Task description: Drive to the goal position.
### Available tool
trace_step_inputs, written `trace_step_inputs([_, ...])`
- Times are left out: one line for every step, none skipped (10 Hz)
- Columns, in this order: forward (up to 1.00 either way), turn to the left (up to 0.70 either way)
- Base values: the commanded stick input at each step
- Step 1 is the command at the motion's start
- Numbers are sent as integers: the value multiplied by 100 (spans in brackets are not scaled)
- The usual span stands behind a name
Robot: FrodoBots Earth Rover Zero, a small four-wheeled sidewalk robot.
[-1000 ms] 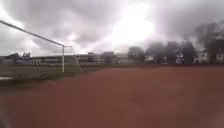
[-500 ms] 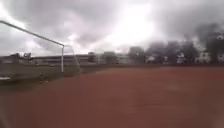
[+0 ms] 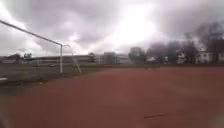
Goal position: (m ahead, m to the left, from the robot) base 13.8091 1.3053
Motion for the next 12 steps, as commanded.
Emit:
trace_step_inputs([70, 0])
trace_step_inputs([70, 0])
trace_step_inputs([70, 0])
trace_step_inputs([70, 0])
trace_step_inputs([70, 0])
trace_step_inputs([70, 0])
trace_step_inputs([70, 0])
trace_step_inputs([70, 0])
trace_step_inputs([70, 0])
trace_step_inputs([70, 0])
trace_step_inputs([70, 0])
trace_step_inputs([70, 0])
